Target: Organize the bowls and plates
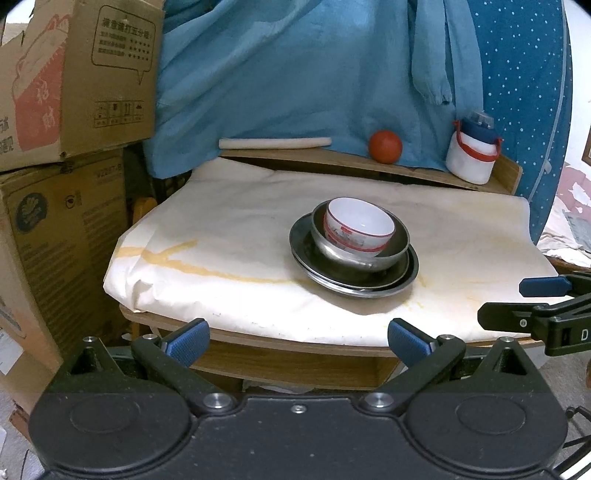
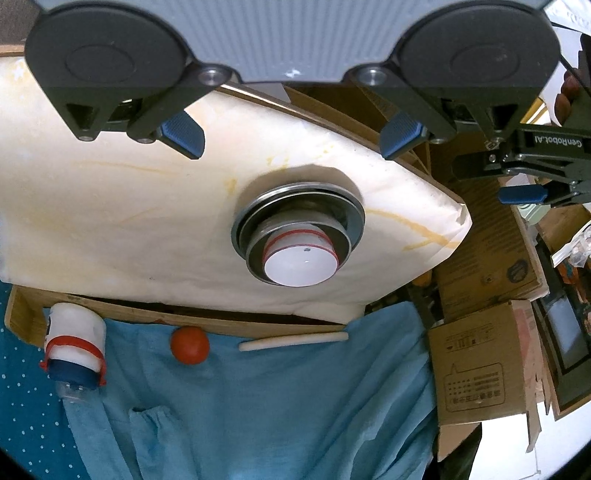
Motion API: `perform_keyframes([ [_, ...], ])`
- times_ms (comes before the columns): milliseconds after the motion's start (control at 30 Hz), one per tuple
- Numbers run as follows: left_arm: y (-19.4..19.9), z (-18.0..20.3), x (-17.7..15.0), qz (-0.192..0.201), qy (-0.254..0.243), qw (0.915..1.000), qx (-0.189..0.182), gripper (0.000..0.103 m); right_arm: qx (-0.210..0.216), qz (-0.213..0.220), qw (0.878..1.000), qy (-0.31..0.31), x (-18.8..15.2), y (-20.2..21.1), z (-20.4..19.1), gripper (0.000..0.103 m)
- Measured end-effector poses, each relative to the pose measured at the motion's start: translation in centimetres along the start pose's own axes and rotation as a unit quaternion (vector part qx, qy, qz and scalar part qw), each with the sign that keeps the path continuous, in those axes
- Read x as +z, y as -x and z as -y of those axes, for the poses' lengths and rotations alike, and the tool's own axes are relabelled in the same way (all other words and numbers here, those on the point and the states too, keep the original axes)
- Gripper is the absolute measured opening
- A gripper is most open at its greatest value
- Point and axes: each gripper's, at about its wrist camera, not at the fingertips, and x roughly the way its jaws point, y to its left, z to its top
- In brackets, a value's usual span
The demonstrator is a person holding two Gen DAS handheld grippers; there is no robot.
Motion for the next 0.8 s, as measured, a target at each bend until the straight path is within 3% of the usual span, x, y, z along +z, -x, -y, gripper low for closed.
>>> perform_keyframes([
  [800, 0.5, -0.08, 0.15, 0.007, -0.005, 1.0, 0.003, 0.102, 0.007, 0.002, 1.0, 0.006, 0.01, 0.19, -0.22, 0.103],
])
